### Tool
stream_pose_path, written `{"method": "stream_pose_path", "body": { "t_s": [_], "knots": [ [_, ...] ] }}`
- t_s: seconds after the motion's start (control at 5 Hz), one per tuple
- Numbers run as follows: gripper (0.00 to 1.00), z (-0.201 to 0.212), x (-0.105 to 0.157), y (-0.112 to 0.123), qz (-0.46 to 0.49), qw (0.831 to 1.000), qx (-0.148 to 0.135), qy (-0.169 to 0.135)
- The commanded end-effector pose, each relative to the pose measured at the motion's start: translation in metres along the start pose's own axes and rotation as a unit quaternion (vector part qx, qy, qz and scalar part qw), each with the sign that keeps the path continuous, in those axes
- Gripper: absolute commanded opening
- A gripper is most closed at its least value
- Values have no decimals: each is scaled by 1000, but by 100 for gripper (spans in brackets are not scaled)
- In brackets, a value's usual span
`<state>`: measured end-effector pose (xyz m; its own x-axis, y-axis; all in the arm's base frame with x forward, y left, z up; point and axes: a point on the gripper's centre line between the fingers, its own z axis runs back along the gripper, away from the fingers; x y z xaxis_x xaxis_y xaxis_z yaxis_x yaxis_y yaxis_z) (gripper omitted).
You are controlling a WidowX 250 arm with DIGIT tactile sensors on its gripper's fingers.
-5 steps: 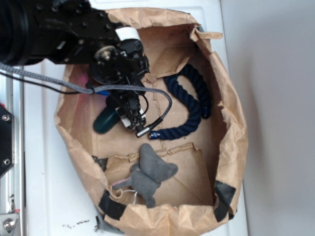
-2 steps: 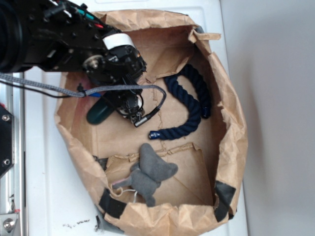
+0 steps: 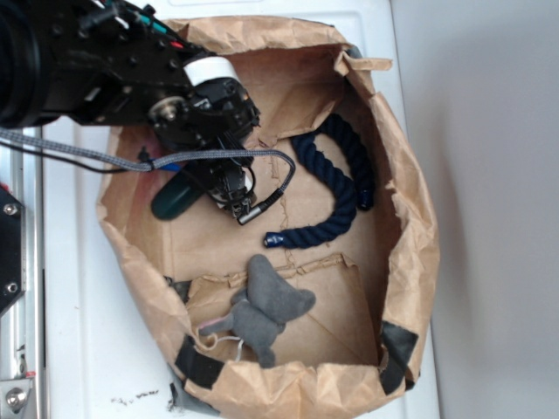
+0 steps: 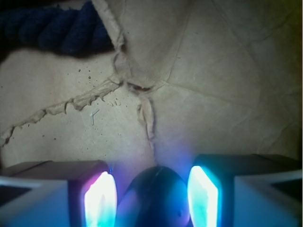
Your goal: Grab the plastic pickle.
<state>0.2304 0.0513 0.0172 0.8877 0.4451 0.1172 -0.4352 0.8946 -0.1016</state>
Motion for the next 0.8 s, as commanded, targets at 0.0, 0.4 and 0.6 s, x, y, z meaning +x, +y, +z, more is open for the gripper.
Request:
{"method": "stream_pose_path", "body": {
  "t_s": [0.0, 0.4, 0.6],
  "knots": [
    [0, 83, 27, -36, -29, 999, -27, 2],
    [0, 111, 31, -41, -39, 999, -37, 0],
    [0, 109, 26, -39, -48, 998, -25, -15]
  ]
}}
